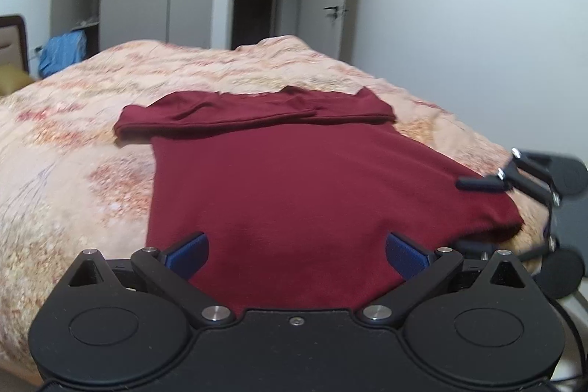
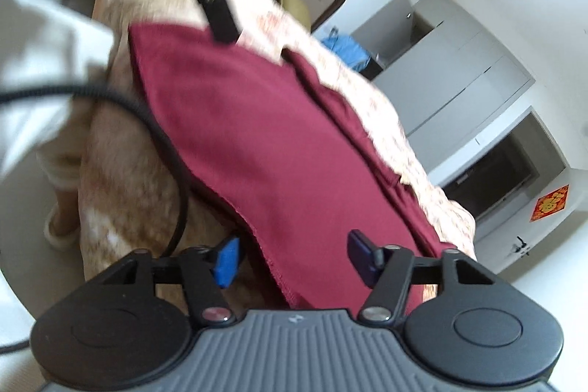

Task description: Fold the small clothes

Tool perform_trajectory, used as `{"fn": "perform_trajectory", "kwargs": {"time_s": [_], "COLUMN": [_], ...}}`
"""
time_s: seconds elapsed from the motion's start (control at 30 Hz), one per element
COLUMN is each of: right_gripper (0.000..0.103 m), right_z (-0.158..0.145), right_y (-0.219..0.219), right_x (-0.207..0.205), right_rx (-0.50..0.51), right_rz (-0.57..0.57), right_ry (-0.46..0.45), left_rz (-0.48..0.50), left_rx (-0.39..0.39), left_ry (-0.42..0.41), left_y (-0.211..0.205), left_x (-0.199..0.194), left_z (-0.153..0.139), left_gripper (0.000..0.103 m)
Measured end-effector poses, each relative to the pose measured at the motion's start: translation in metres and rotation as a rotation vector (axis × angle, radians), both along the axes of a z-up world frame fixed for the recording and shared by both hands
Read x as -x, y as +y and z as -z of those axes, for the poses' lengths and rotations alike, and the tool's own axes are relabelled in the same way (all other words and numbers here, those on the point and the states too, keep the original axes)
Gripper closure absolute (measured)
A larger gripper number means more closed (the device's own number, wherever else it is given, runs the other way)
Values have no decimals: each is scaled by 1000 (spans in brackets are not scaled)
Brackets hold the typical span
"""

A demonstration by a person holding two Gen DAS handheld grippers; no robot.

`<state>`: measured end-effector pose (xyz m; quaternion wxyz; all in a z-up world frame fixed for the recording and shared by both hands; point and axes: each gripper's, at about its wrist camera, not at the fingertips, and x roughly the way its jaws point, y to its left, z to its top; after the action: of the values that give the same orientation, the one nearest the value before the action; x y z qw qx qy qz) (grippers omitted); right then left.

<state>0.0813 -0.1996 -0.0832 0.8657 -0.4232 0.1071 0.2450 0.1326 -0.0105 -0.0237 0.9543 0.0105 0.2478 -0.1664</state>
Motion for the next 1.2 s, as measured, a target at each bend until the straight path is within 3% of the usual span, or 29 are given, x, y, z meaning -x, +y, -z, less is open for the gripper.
{"fn": "perform_trajectory", "kwargs": {"time_s": [0.1, 0.23, 0.4, 0.47, 0.67, 0.83, 1.03, 1.2], "right_gripper": [48, 87, 91, 92, 94, 95, 96, 96], "right_z": [-15, -28, -44, -50, -60, -66, -64, -60], "right_y": [-7, -13, -18, -21, -29, -36, -42, -42], "right_x": [-3, -16, -33, -35, -44, -56, -69, -71], "right_rx": [-97, -197, -288, -317, -417, -477, -517, -517], "right_rz": [-2, 12, 26, 35, 79, 108, 147, 146], "right_ry": [23, 92, 151, 163, 204, 229, 244, 265], "left_rz": [45, 85, 90, 107, 100, 22, -15, -1], "left_rx": [-55, -141, -251, -280, -321, -390, -301, -269], "left_ry": [-8, -14, -18, -5, -15, -41, -18, -29], "left_y": [-9, -22, -36, -38, -34, -18, 11, 16], "left_x": [6, 9, 4, -1, -7, -12, -21, -33], "left_z": [7, 19, 34, 39, 43, 42, 32, 22], "left_gripper": [1, 1, 3, 19, 43, 64, 90, 97]}}
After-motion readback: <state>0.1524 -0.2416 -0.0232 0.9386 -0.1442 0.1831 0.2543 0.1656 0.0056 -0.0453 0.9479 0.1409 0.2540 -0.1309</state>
